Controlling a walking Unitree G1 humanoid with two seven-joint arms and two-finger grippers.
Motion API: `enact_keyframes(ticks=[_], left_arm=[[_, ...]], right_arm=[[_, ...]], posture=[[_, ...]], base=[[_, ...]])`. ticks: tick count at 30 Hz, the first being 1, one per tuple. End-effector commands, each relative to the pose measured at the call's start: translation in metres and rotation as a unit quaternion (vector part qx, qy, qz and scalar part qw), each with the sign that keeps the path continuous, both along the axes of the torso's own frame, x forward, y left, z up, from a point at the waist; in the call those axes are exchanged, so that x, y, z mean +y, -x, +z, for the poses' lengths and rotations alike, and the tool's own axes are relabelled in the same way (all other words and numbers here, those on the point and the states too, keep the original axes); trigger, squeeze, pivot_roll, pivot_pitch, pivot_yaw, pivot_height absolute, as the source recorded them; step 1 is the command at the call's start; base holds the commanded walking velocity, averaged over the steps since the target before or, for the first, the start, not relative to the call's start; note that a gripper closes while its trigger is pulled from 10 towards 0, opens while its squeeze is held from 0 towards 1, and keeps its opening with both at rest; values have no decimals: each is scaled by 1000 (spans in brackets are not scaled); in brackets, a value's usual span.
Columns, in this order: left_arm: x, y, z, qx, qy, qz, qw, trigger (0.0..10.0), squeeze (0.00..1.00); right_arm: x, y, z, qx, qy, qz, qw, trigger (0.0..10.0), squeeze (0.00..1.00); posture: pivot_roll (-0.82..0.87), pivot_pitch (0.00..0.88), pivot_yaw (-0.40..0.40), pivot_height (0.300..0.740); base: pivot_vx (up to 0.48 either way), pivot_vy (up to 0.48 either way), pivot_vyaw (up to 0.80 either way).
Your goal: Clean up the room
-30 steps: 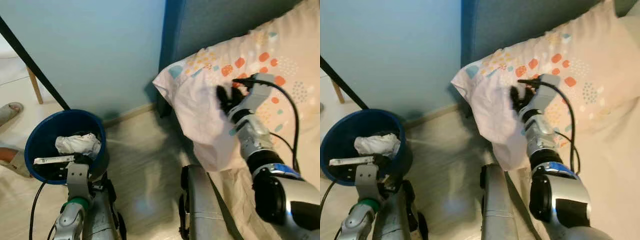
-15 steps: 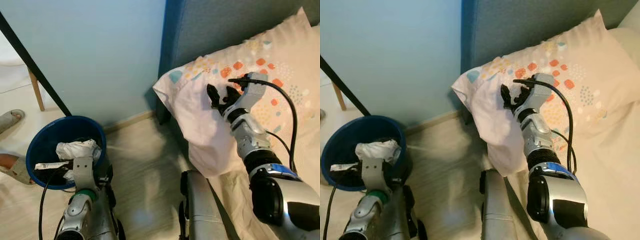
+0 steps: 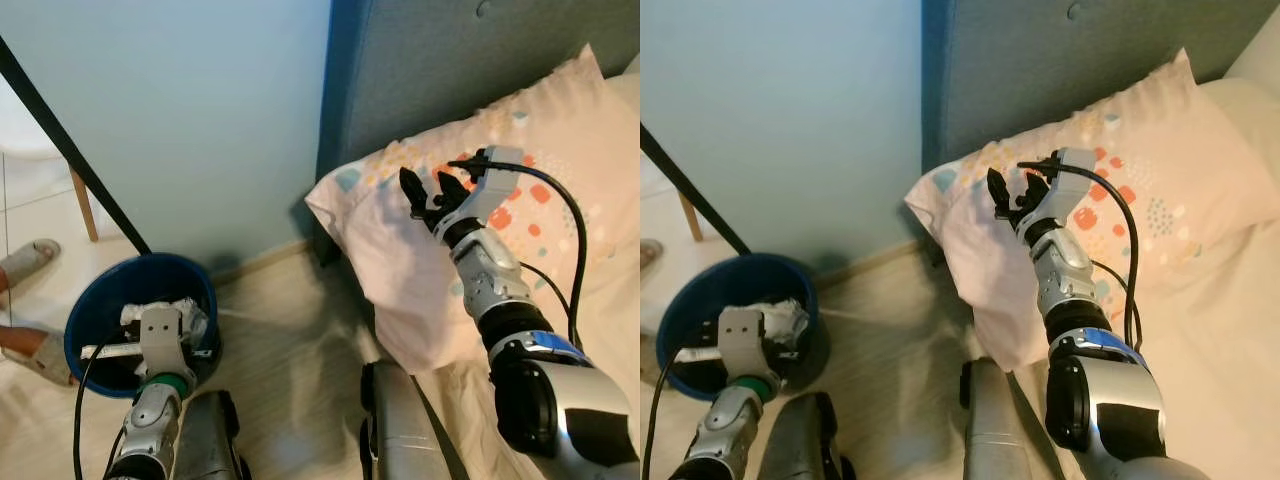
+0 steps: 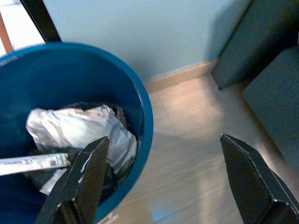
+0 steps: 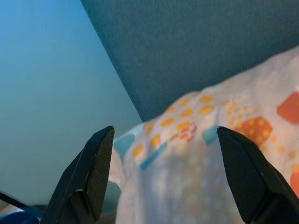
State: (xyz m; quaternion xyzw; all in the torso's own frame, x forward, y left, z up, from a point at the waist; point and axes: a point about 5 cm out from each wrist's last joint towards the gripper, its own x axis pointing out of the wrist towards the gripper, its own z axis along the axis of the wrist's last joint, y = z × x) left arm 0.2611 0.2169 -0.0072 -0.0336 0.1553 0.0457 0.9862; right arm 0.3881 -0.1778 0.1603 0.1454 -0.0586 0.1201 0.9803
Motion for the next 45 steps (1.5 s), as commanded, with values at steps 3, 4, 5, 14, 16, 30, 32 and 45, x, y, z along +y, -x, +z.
enact_keyframes(ticks=[3, 4, 5, 14, 16, 30, 32, 45], left_arm=[[0, 12, -13, 33, 17, 13, 999, 10000, 0], [0, 13, -14, 36, 19, 16, 999, 10000, 0], [0, 18, -19, 50, 20, 21, 998, 10000, 0], [7, 37, -34, 88, 49, 64, 993, 10000, 0], [7, 38, -34, 89, 53, 65, 993, 10000, 0], [-2, 38, -38, 102, 58, 45, 992, 10000, 0], [-8, 40, -41, 111, 57, 32, 992, 10000, 0], [-14, 33, -38, 105, 49, 24, 993, 10000, 0]], right_arm=[[-5, 2, -5, 5, -6, -4, 1000, 10000, 0], [-5, 2, -4, 5, -6, -3, 1000, 10000, 0], [-5, 3, -6, 7, -6, -1, 1000, 10000, 0], [7, 17, -45, 73, 15, 26, 997, 10000, 0], [12, 26, -66, 107, 30, 37, 993, 10000, 0], [16, 78, -147, 272, 126, 47, 953, 10000, 0], [21, 88, -155, 272, 144, 77, 948, 10000, 0], [23, 89, -157, 270, 143, 77, 949, 10000, 0]], posture=[[-97, 53, 17, 630], [-97, 53, 17, 635], [-100, 51, 16, 640], [-101, 33, 10, 675], [-98, 30, 8, 685], [-94, 19, 9, 725], [-96, 17, 11, 725], [-93, 18, 17, 725]], base=[[0, 0, 0], [0, 0, 0], [0, 0, 0], [0, 0, 0], [0, 0, 0], [0, -88, 0], [0, -472, 366], [0, -182, 379]])
